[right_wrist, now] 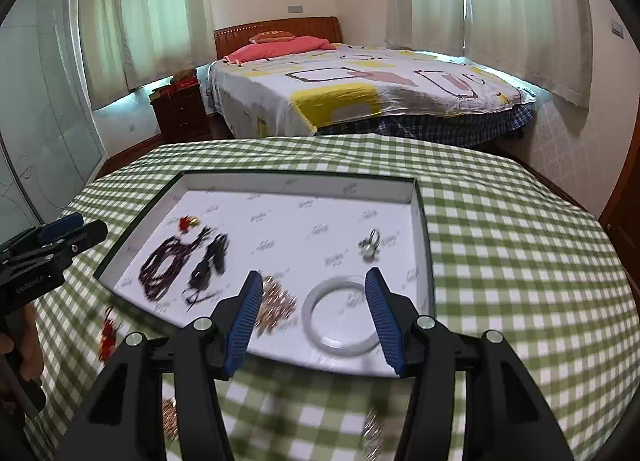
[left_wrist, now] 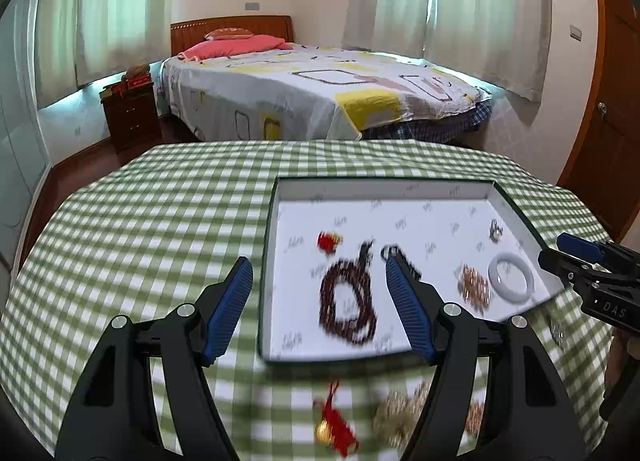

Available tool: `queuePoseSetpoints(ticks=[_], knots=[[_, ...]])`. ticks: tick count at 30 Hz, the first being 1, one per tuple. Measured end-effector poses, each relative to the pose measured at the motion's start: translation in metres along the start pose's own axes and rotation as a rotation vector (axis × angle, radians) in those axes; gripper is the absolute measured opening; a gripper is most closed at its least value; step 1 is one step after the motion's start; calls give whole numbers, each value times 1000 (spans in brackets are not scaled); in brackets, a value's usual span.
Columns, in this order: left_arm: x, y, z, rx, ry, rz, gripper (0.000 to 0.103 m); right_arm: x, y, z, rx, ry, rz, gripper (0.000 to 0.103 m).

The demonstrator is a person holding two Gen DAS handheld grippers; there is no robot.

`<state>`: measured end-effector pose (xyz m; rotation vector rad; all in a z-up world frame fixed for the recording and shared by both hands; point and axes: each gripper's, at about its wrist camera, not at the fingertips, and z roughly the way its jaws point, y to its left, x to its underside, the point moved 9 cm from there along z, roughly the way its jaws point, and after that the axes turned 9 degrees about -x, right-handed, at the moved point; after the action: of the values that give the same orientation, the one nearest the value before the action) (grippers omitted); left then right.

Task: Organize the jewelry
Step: 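Grasp the gold filigree brooch with the right tool while the left tool grasps the red tassel with gold coin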

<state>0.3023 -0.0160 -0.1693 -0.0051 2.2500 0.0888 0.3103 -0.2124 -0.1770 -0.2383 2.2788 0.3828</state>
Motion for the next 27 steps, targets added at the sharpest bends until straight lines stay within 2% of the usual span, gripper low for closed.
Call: queuePoseSetpoints(ticks=[11, 21, 27], knots=[[54, 28, -32, -65, 15, -33, 68, 52, 50, -20, -52, -31, 17, 53], [98, 54, -40, -91, 79, -72, 68, 90, 88, -2, -92, 58, -35, 53], [104, 55, -40, -88, 94, -81, 68, 101, 91, 15, -75, 132, -42, 53]])
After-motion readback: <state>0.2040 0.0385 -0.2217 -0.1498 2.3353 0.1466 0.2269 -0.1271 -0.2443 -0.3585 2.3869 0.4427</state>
